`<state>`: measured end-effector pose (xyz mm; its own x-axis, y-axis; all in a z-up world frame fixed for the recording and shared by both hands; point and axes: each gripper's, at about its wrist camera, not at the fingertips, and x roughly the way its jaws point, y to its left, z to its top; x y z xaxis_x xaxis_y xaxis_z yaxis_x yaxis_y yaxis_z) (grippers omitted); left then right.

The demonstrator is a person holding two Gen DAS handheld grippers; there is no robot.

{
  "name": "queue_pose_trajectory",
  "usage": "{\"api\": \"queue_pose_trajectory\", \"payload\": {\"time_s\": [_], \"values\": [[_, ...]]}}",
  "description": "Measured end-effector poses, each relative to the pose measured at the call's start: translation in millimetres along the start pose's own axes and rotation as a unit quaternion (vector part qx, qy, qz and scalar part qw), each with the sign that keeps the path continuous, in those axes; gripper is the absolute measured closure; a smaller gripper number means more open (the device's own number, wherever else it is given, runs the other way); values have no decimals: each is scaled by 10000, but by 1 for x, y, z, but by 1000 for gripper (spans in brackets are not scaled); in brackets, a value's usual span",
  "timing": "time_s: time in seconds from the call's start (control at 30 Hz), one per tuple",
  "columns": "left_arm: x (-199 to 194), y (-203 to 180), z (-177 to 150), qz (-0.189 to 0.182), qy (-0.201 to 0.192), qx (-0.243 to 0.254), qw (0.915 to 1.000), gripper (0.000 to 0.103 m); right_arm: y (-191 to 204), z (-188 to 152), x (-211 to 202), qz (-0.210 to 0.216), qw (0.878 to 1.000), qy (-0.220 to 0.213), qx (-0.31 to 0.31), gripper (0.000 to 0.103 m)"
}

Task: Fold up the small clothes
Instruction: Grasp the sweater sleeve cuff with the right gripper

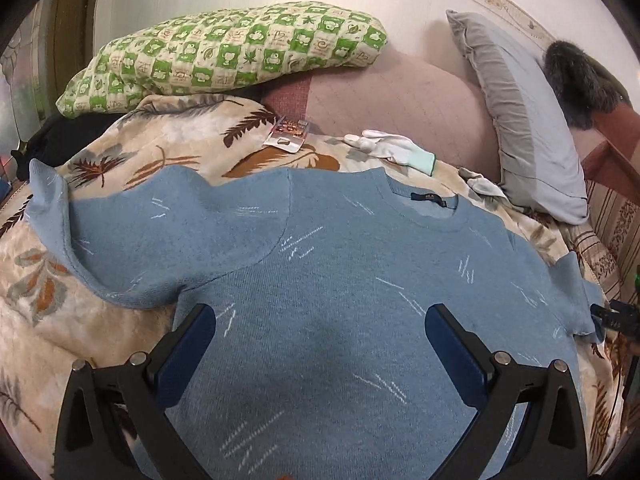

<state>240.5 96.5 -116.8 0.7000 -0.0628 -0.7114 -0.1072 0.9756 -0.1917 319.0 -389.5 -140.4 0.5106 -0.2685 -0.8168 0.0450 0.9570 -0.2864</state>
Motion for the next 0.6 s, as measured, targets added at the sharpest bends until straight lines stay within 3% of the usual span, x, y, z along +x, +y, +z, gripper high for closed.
{"api": "queue_pose_trajectory", "payload": {"time_s": [0.13, 0.23, 0.33, 0.43, 0.53, 0.6], "values": [[3, -6, -3, -41, 53, 117, 9999, 0, 28, 11, 6, -181, 9977, -237, -603, 36], [2, -7, -6, -58, 49, 160, 9998, 0, 42, 20, 28, -138, 9963, -109, -838, 46], [2, -5, -8, -130, 56, 114, 9998, 0, 48, 25, 45, -224, 9948, -106, -987, 49], [4, -4, -10, -172, 90, 74, 9998, 0, 36, 28, 57, -26, 9980, 141, -612, 85], [5, 0, -10, -168, 95, 61, 9998, 0, 13, 32, 58, 382, 9987, 316, 132, 94], [6, 4, -10, -198, 91, -30, 9998, 0, -13, 32, 57, 818, 9913, 386, 959, 96]]}}
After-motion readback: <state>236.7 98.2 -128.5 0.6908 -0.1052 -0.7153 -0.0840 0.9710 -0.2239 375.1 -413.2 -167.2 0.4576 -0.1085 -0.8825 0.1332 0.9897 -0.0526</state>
